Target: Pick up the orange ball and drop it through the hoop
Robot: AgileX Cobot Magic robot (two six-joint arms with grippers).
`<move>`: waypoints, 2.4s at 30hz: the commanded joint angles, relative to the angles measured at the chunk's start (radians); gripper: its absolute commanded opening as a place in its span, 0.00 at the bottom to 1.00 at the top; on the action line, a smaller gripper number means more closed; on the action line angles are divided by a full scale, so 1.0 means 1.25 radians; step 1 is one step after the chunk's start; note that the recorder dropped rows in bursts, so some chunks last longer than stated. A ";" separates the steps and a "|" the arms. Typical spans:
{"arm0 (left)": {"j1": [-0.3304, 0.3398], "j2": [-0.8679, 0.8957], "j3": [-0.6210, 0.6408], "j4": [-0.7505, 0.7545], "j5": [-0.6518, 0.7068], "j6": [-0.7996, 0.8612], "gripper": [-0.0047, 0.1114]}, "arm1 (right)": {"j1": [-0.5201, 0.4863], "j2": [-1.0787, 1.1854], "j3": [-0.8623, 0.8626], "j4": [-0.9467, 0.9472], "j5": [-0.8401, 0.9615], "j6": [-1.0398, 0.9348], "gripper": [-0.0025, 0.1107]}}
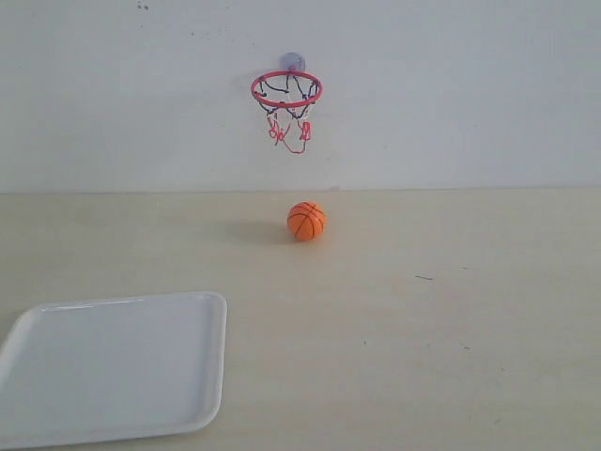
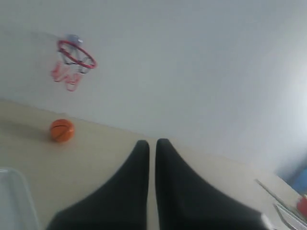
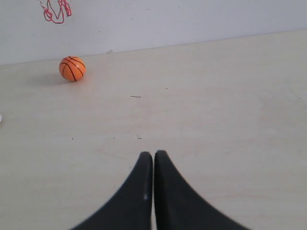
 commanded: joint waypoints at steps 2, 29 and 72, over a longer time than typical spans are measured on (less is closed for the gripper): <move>-0.002 -0.027 0.074 0.249 -0.170 -0.264 0.08 | -0.001 -0.004 -0.001 -0.003 -0.009 -0.003 0.02; 0.019 -0.062 0.177 1.134 -0.226 -0.760 0.08 | -0.001 -0.004 -0.001 -0.003 -0.009 -0.003 0.02; 0.019 -0.062 0.177 1.139 -0.172 -0.736 0.08 | -0.001 -0.004 -0.001 -0.003 -0.009 -0.003 0.02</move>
